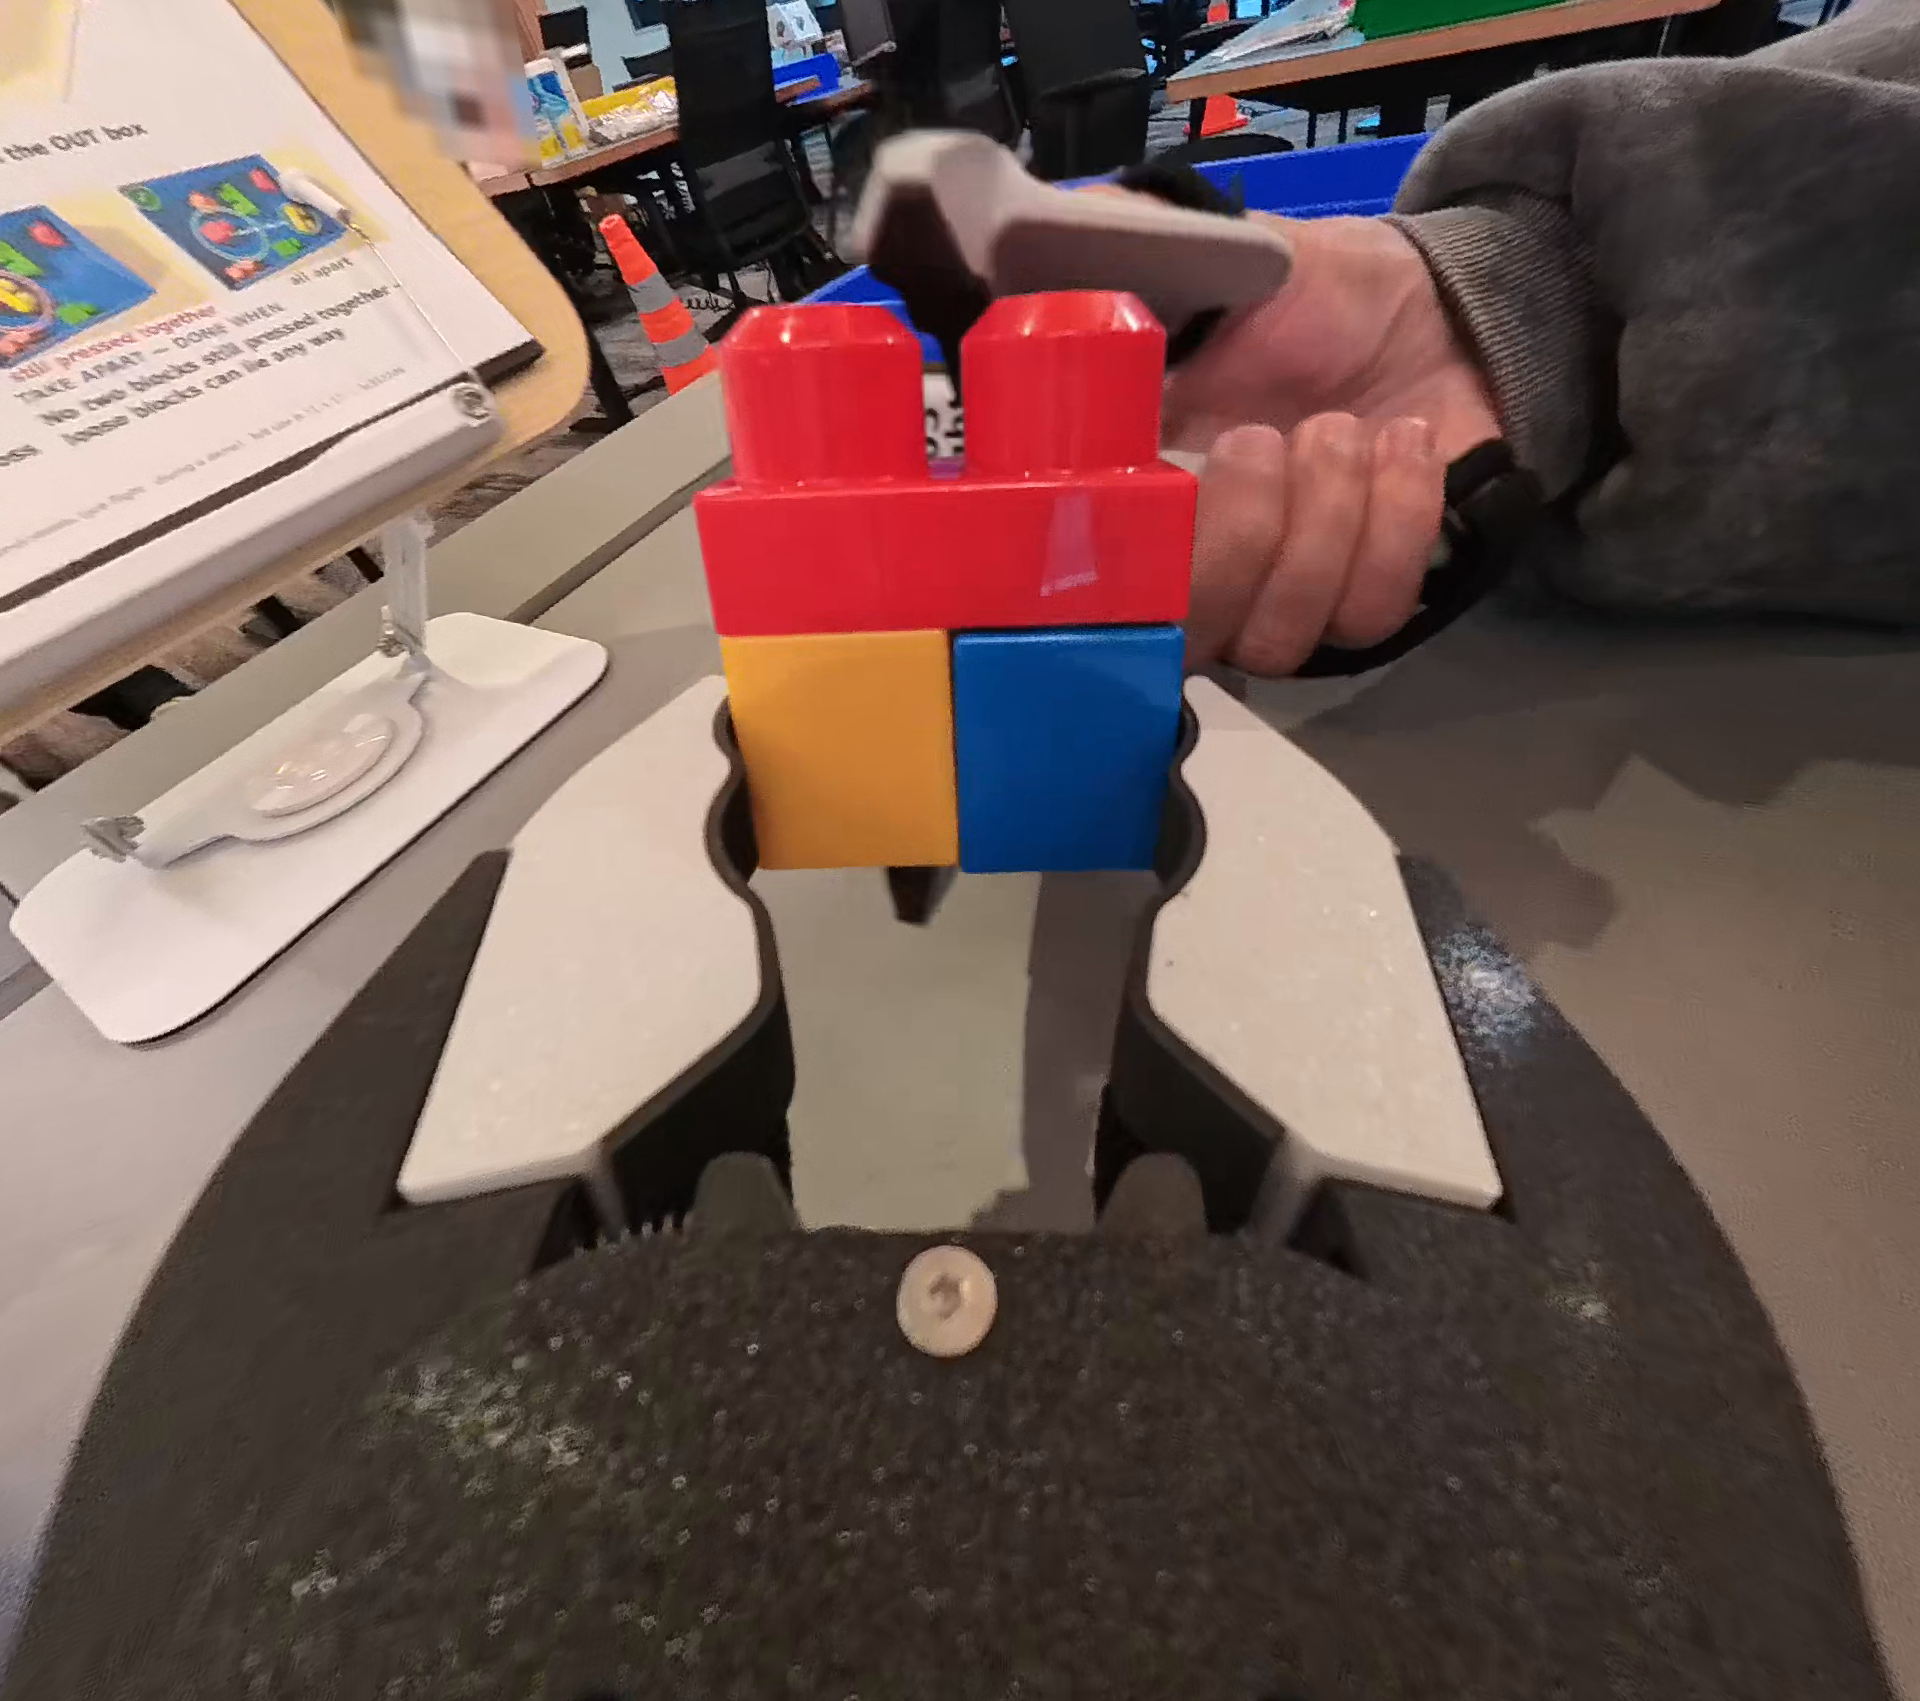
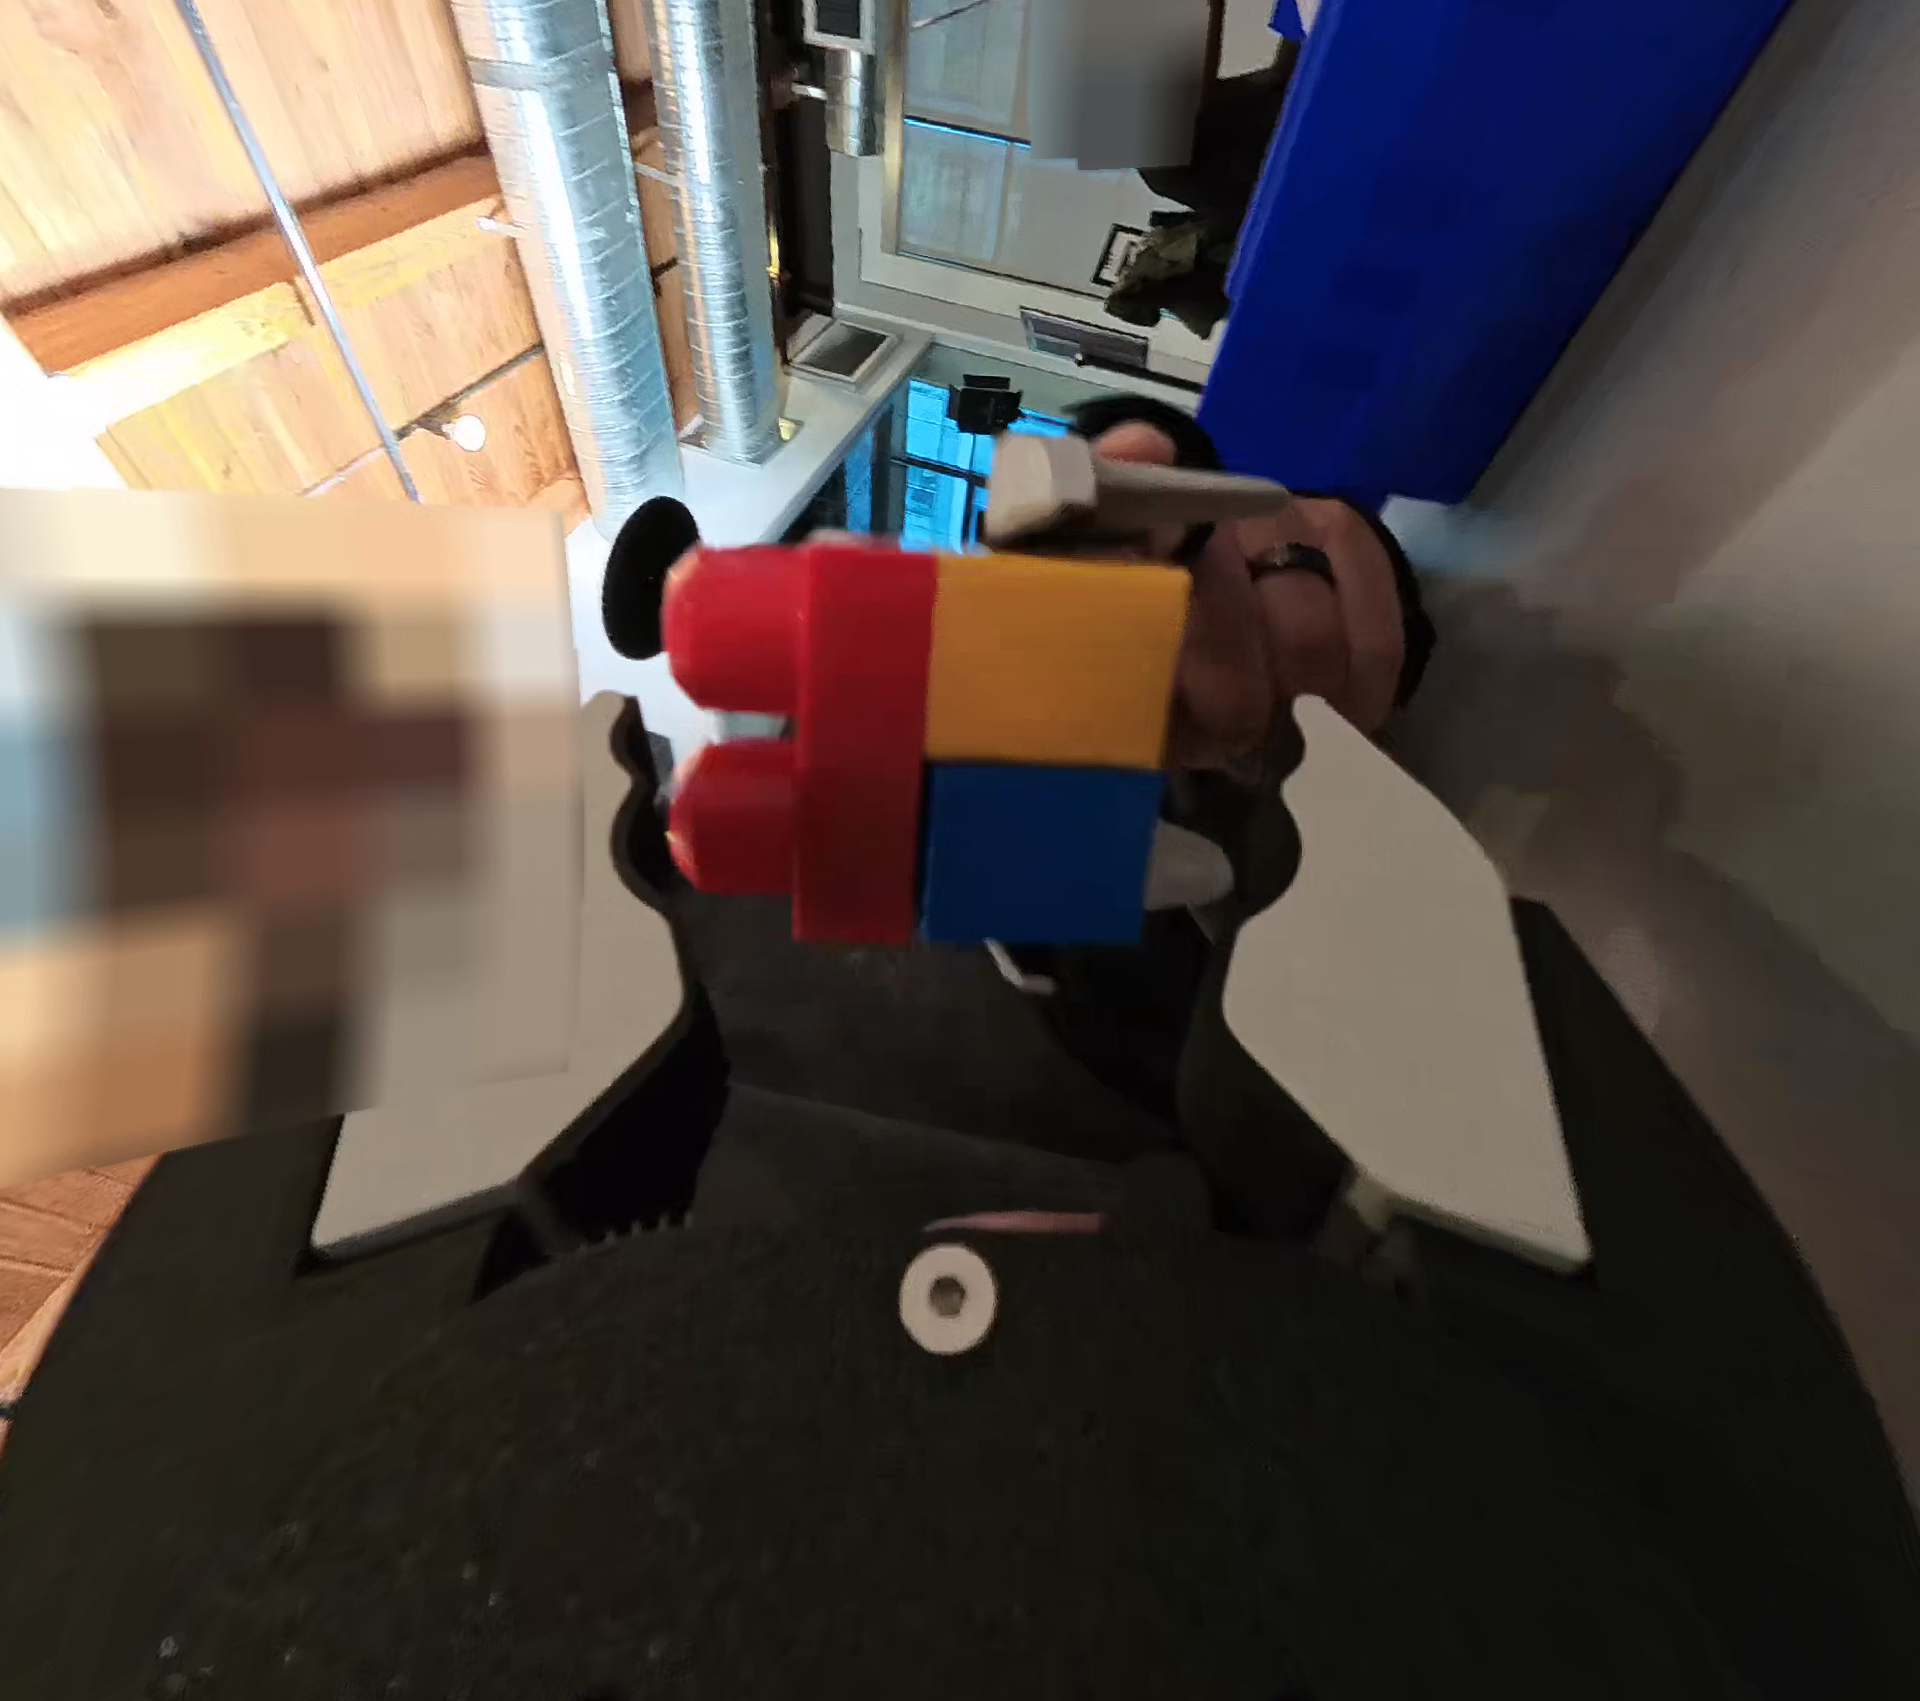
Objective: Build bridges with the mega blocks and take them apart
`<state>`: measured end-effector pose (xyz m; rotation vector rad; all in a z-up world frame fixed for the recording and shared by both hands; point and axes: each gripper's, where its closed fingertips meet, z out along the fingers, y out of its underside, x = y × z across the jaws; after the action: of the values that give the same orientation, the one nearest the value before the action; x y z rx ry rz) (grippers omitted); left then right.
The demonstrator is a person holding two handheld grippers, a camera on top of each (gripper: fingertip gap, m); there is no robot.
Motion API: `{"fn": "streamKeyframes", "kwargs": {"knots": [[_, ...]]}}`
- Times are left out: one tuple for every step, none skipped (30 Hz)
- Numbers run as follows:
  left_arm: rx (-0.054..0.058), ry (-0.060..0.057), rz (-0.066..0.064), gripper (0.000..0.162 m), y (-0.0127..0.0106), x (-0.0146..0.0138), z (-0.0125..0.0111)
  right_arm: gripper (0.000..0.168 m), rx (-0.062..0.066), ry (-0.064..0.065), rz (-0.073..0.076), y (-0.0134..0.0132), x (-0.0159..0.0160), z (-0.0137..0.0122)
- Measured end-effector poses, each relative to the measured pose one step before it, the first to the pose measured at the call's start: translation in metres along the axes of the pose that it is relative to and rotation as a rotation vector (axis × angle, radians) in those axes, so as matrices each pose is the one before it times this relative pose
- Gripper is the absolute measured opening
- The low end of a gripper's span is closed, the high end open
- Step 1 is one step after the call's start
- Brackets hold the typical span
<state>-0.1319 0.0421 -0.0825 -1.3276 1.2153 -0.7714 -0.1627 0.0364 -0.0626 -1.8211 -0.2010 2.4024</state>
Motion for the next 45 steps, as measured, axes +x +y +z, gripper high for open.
{"fn": "streamKeyframes", "kwargs": {"knots": [[0.0013, 0.0011, -0.0028, 0.075, 0.00013, -0.00077, -0.00027, 0.111, -0.0150, 0.0140, 0.0173, 0.00443, 0.00363, -0.00126], [-0.0052, 0.0084, 0.0016, 0.075, 0.00102, 0.00080, 0.00028, 0.113, -0.0073, -0.0036, 0.0305, 0.00329, 0.00156, -0.00008], [-0.0035, -0.0031, 0.0115, 0.075, 0.00097, 0.00049, 0.00059, 0.114, -0.0042, -0.0170, 0.0211, 0.00208, -0.00063, 0.00033], [-0.0039, -0.0033, 0.0130, 0.075, 0.00085, 0.00084, 0.00082, 0.110, -0.0065, -0.0131, 0.0003, 0.00144, -0.00138, 0.00027], [-0.0090, 0.0032, 0.0059, 0.075, 0.00151, 0.00121, 0.00103, 0.108, -0.0138, 0.0004, -0.0027, 0.00205, -0.00012, 0.00038], [-0.0068, 0.0004, 0.0037, 0.075, 0.00135, 0.00062, 0.00091, 0.104, -0.0157, -0.0103, 0.0005, 0.00205, -0.00170, 0.00063], [-0.0054, -0.0003, 0.0028, 0.075, 0.00126, 0.00033, 0.00079, 0.097, -0.0116, -0.0239, -0.0023, 0.00147, -0.00355, 0.00089], [-0.0038, 0.0023, -0.0006, 0.075, 0.00085, 0.00042, 0.00045, 0.095, -0.0056, 0.0050, -0.0002, 0.00069, 0.00066, 0.00086], [0.0025, 0.0018, -0.0019, 0.075, -0.00032, 0.00024, -0.00022, 0.095, -0.0009, -0.0046, 0.0050, 0.00009, -0.00058, 0.00044], [0.0026, 0.0041, -0.0033, 0.075, -0.00048, 0.00049, -0.00032, 0.095, -0.0086, -0.0052, 0.0096, 0.00100, -0.00044, 0.00022], [-0.0014, 0.0052, -0.0063, 0.075, 0.00017, 0.00063, 0.00002, 0.096, -0.0076, 0.0012, 0.0066, 0.00048, 0.00016, -0.00023], [-0.0014, 0.0015, -0.0069, 0.075, 0.00066, -0.00004, 0.00042, 0.095, -0.0029, 0.0099, -0.0038, -0.00007, 0.00068, -0.00049], [-0.0008, 0.0010, -0.0053, 0.075, 0.00079, -0.00020, 0.00041, 0.094, -0.0011, 0.0142, -0.0092, -0.00020, 0.00091, -0.00024], [0.0020, 0.0007, 0.0001, 0.075, 0.00019, -0.00014, 0.00021, 0.095, -0.0018, 0.0076, -0.0107, -0.00001, -0.00014, 0.00012], [0.0040, -0.0024, 0.0047, 0.075, -0.00050, -0.00027, -0.00023, 0.095, 0.0001, 0.0046, -0.0136, 0.00010, -0.00044, 0.00042], [0.0004, -0.0017, 0.0056, 0.075, 0.00000, 0.00011, -0.00003, 0.095, -0.0037, 0.0100, -0.0115, 0.00037, 0.00026, 0.00018], [0.0015, -0.0006, 0.0039, 0.075, 0.00015, 0.00044, 0.00010, 0.095, -0.0012, 0.0089, -0.0126, 0.00027, 0.00014, -0.00004], [0.0016, -0.0029, 0.0037, 0.074, 0.00015, 0.00025, 0.00041, 0.095, 0.0023, 0.0040, -0.0077, -0.00026, 0.00029, -0.00034], [-0.0019, -0.0032, 0.0041, 0.075, 0.00062, -0.00007, 0.00034, 0.092, 0.0042, 0.0016, -0.0055, -0.00028, 0.00048, -0.00037], [0.0008, 0.0032, 0.0004, 0.075, 0.00005, 0.00055, 0.00016, 0.092, -0.0046, -0.0071, -0.0003, 0.00086, -0.00038, -0.00014], [0.0025, 0.0048, -0.0023, 0.075, -0.00049, 0.00079, -0.00008, 0.094, -0.0006, -0.0115, 0.0031, 0.00038, -0.00066, -0.00022], [0.0007, 0.0029, -0.0022, 0.075, -0.00031, 0.00051, 0.00011, 0.094, -0.0006, -0.0121, 0.0073, 0.00046, -0.00054, -0.00028], [0.0002, 0.0068, -0.0057, 0.075, 0.00003, 0.00100, 0.00009, 0.094, -0.0030, -0.0103, 0.0096, 0.00076, -0.00032, -0.00030], [-0.0003, 0.0074, -0.0090, 0.074, 0.00015, 0.00094, 0.00016, 0.094, 0.0009, -0.0093, 0.0137, 0.00032, -0.00015, -0.00034], [-0.0035, 0.0021, -0.0080, 0.074, 0.00073, 0.00000, 0.00033, 0.094, 0.0088, -0.0041, 0.0127, -0.00103, 0.00064, -0.00048], [-0.0029, -0.0009, -0.0050, 0.074, 0.00055, -0.00011, 0.00034, 0.093, 0.0037, -0.0048, 0.0083, -0.00053, 0.00029, -0.00036], [-0.0020, -0.0002, -0.0010, 0.074, -0.00007, -0.00006, 0.00001, 0.093, -0.0075, -0.0043, 0.0044, 0.00079, -0.00019, -0.00016], [-0.0060, -0.0061, 0.0008, 0.075, 0.00037, -0.00062, 0.00026, 0.093, 0.0022, 0.0080, 0.0000, -0.00067, 0.00023, -0.00056], [-0.0076, -0.0102, -0.0001, 0.075, 0.00088, -0.00117, 0.00077, 0.095, 0.0102, 0.0279, -0.0082, -0.00191, 0.00131, -0.00107], [-0.0043, -0.0139, 0.0053, 0.075, 0.00078, -0.00160, 0.00045, 0.096, 0.0021, 0.0462, -0.0211, -0.00180, 0.00144, -0.00208], [-0.0041, -0.0131, 0.0062, 0.075, 0.00069, -0.00208, -0.00017, 0.098, -0.0019, 0.0553, -0.0303, -0.00250, 0.00059, -0.00343], [-0.0115, -0.0156, 0.0033, 0.075, 0.00195, -0.00313, -0.00015, 0.100, 0.0074, 0.0711, -0.0352, -0.00469, 0.00095, -0.00484], [-0.0102, -0.0281, 0.0022, 0.075, 0.00217, -0.00528, -0.00020, 0.100, 0.0145, 0.0813, -0.0411, -0.00609, 0.00089, -0.00539], [-0.0065, -0.0256, 0.0043, 0.075, 0.00163, -0.00487, 0.00014, 0.101, 0.0152, 0.0784, -0.0466, -0.00644, -0.00053, -0.00473], [-0.0158, -0.0165, 0.0033, 0.074, 0.00260, -0.00326, 0.00100, 0.098, 0.0095, 0.0961, -0.0537, -0.00578, 0.00155, -0.00390], [-0.0278, -0.0252, 0.0005, 0.074, 0.00474, -0.00412, 0.00224, 0.096, 0.0027, 0.1232, -0.0685, -0.00516, 0.00513, -0.00287], [-0.0353, -0.0197, 0.0020, 0.074, 0.00637, -0.00269, 0.00324, 0.094, 0.0078, 0.1310, -0.0839, -0.00502, 0.00640, -0.00161], [-0.0353, -0.0109, 0.0066, 0.074, 0.00637, -0.00078, 0.00345, 0.093, -0.0095, 0.1259, -0.0827, -0.00186, 0.00665, 0.00061], [-0.0290, -0.0156, 0.0081, 0.074, 0.00485, -0.00113, 0.00288, 0.092, -0.0196, 0.1054, -0.0716, 0.00068, 0.00467, 0.00271], [-0.0215, -0.0137, 0.0033, 0.074, 0.00319, -0.00083, 0.00225, 0.090, -0.0145, 0.0719, -0.0470, 0.00142, 0.00108, 0.00458], [-0.0110, -0.0007, -0.0037, 0.074, 0.00150, 0.00046, 0.00135, 0.087, -0.0190, 0.0535, -0.0284, 0.00286, -0.00006, 0.00582], [-0.0057, 0.0018, -0.0063, 0.074, 0.00075, 0.00044, 0.00059, 0.077, -0.0197, 0.0462, -0.0173, 0.00347, 0.00022, 0.00646], [-0.0024, -0.0102, -0.0009, 0.074, 0.00038, -0.00146, 0.00008, 0.067, -0.0236, 0.0402, -0.0098, 0.00430, 0.00097, 0.00655], [0.0002, -0.0074, 0.0049, 0.074, 0.00004, -0.00113, -0.00029, 0.057, -0.0158, 0.0279, -0.0096, 0.00289, 0.00042, 0.00554], [0.0025, 0.0063, 0.0041, 0.074, -0.00006, 0.00086, -0.00048, 0.047, 0.0038, 0.0273, -0.0075, 0.00012, 0.00177, 0.00260]]}}
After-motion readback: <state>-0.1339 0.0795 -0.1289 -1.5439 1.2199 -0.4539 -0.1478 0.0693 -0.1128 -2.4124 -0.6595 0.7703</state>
